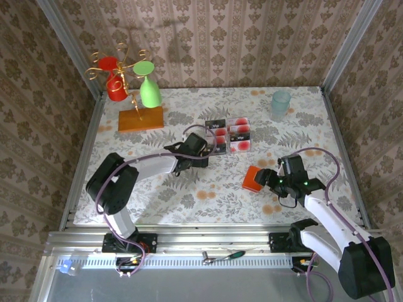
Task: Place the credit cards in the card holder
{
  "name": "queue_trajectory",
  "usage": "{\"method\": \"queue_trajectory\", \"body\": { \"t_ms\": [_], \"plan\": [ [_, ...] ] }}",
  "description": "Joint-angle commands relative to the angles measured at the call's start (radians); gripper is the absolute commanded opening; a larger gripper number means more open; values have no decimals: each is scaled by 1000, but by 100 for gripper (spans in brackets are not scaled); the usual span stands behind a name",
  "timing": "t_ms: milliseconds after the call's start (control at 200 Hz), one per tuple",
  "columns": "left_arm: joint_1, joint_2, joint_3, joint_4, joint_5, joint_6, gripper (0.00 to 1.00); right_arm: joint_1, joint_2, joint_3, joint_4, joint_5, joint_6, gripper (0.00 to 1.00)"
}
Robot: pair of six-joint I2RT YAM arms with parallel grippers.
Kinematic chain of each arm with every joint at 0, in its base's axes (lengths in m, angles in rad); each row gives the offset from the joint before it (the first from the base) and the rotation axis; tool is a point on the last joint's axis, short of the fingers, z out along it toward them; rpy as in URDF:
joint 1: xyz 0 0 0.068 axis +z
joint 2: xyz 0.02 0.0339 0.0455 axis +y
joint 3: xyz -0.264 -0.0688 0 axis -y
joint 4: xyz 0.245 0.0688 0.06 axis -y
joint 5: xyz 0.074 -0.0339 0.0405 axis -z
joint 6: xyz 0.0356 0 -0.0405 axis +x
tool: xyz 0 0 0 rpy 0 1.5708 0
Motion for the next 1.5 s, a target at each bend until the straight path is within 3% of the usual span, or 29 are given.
{"method": "queue_trajectory", "body": {
  "t_ms": [0, 585, 710, 1055, 1490],
  "plan": [
    [-1, 32, 48, 7, -43, 14, 100, -14, -12, -11, 19, -49, 18, 74],
    [69, 74, 81, 20, -69, 74, 100, -48, 44, -37, 98, -144, 59, 74],
    [61, 24, 41, 25, -59, 60, 100, -50, 53, -57, 110, -144, 65, 72],
    [0, -251, -146, 20, -48, -33, 100, -50, 139, -96, 234, -196, 111, 51],
    [-10, -402, -262, 1, -62, -97, 100, -50, 153, -114, 240, -201, 125, 51]
  ]
}}
